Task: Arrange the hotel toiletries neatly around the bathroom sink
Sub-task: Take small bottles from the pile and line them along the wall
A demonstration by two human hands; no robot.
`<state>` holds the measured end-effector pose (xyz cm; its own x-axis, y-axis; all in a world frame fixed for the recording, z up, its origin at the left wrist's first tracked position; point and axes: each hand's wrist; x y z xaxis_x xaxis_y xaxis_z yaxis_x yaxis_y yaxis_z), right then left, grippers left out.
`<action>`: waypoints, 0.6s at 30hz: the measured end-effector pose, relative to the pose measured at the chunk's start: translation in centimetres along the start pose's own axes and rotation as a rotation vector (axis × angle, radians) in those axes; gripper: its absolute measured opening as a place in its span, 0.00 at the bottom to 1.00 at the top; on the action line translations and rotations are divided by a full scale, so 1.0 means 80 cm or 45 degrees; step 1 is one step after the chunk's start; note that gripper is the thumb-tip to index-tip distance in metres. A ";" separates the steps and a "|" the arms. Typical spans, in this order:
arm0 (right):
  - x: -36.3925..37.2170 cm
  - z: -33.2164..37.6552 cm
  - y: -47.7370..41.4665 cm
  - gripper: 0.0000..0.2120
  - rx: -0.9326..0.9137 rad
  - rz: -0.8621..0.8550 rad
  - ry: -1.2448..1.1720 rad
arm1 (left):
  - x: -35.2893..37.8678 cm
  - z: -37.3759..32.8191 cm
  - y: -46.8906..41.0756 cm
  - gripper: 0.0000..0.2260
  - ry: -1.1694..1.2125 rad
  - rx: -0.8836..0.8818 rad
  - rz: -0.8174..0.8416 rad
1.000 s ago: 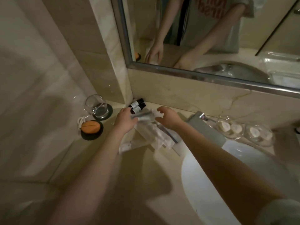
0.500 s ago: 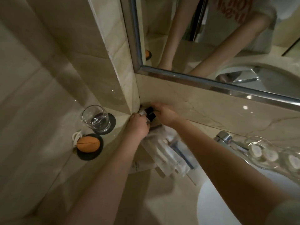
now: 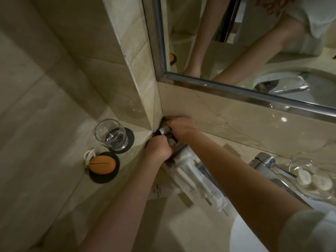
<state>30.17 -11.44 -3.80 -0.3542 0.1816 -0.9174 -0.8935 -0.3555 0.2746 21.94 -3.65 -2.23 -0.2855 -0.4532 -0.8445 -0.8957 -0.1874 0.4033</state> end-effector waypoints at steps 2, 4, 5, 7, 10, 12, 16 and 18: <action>0.002 -0.001 -0.004 0.15 -0.008 0.004 0.008 | -0.002 0.001 0.003 0.15 0.006 -0.002 -0.011; 0.003 -0.007 -0.003 0.17 -0.012 0.061 0.018 | -0.003 0.004 0.007 0.14 0.015 0.003 -0.011; 0.000 -0.009 0.001 0.18 -0.006 0.090 0.010 | -0.004 0.006 0.010 0.13 0.038 0.010 -0.012; -0.013 -0.012 0.017 0.17 -0.037 0.058 -0.040 | -0.006 0.009 0.016 0.11 0.095 0.037 -0.025; -0.037 -0.017 0.054 0.17 -0.132 -0.064 -0.154 | -0.012 0.010 0.032 0.11 0.148 0.031 -0.052; -0.050 -0.024 0.080 0.13 -0.115 -0.179 -0.291 | -0.016 0.009 0.046 0.09 0.191 0.017 -0.081; -0.067 -0.038 0.134 0.13 -0.017 -0.362 -0.607 | -0.023 0.005 0.081 0.06 0.328 0.046 -0.162; -0.075 -0.043 0.165 0.14 0.013 -0.401 -0.785 | -0.027 -0.001 0.102 0.07 0.406 0.074 -0.202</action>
<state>21.47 -20.39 4.32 -0.1673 0.7636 -0.6237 -0.9810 -0.1922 0.0278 15.28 -4.27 2.93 -0.0289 -0.6731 -0.7390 -0.9409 -0.2313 0.2475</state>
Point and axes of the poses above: each hand's wrist, its own y-axis away from the middle knuckle, its own x-axis out of the palm, z = x × y, and after that the axes turned 6 degrees about x, right-handed
